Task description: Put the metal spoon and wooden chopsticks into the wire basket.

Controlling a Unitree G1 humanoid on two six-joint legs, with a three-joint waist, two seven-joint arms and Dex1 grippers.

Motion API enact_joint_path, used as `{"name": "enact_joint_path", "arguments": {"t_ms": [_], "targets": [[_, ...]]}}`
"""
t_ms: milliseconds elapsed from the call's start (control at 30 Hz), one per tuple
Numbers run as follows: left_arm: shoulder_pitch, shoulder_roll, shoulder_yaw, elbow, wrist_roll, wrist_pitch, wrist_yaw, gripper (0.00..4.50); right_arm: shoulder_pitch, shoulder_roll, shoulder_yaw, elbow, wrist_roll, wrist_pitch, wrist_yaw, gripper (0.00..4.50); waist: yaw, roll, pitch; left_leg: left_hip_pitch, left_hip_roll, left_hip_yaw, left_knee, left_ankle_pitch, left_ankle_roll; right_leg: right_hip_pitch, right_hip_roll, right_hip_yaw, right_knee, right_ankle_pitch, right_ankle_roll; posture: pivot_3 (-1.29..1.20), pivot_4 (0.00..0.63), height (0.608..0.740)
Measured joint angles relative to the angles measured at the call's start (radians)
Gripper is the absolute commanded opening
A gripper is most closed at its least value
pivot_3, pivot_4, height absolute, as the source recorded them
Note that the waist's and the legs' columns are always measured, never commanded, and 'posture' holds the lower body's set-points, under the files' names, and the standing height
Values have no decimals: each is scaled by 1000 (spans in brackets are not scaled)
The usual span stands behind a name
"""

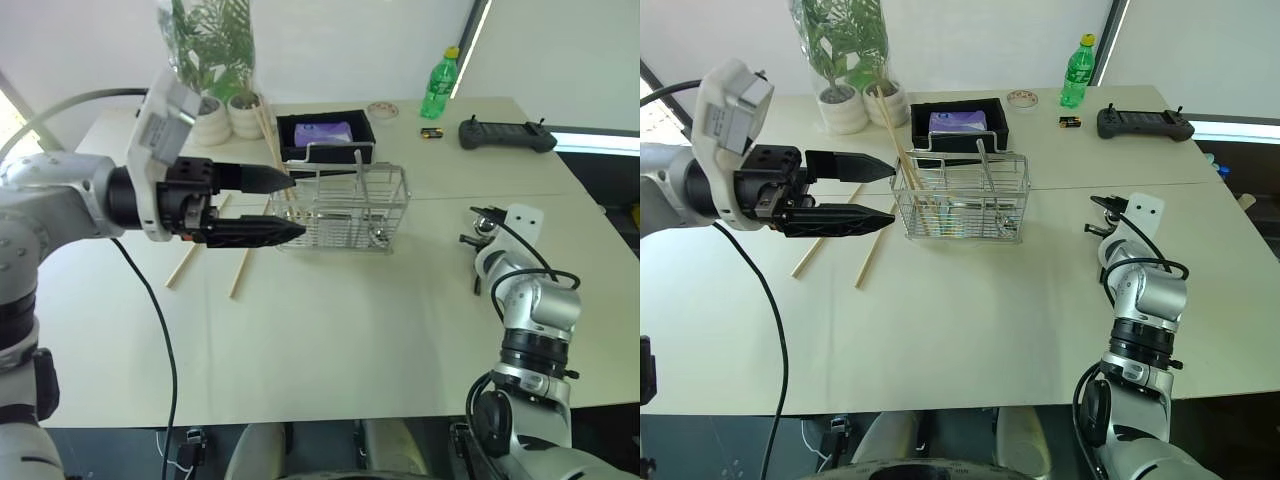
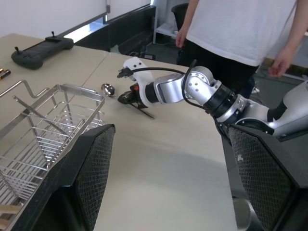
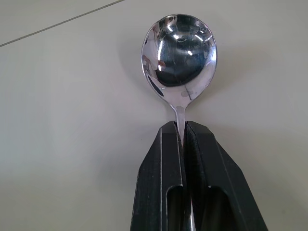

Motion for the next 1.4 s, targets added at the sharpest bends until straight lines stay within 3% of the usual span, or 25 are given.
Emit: {"name": "enact_joint_path", "arguments": {"t_ms": [200,367,533,767,1033,1300,1400], "targets": [[0,0,0,1,2,0,1,3931,7,-117,144,-6,-51,-158,119,62,0,5,4,-1,0,1,0,0,0,-1,0,1,0,0,1,0,150,714],[0,0,2,0,9,-2,1,3931,-202,-170,161,-94,14,-319,276,62,-20,5,5,0,0,0,-2,0,0,-2,1,1,0,2,4,0,150,714],[8,2,8,1,21,-2,1,3931,-339,-98,134,-125,193,-330,378,62,-21,2,5,0,1,-1,-3,0,0,-2,1,0,0,2,4,0,150,714],[21,21,25,1,25,-2,-2,3931,-370,33,146,-156,405,-244,404,62,-17,3,5,-1,0,-1,-2,0,0,-2,1,0,0,2,4,0,150,714],[34,37,49,1,30,-2,-3,3931,-297,84,259,-164,384,-354,472,62,-20,3,5,-1,0,-1,-2,0,0,-3,1,0,1,2,4,0,150,714],[31,39,50,1,21,0,6,3931,-264,113,306,10,237,-593,475,62,-21,3,5,-1,0,-1,-2,0,-1,-3,1,0,1,2,4,0,150,714],[21,39,50,1,20,1,8,3931,-252,121,312,71,193,-656,462,1063,-21,3,5,-1,0,-1,-3,0,-1,-3,1,0,1,2,4,0,150,714]]}}
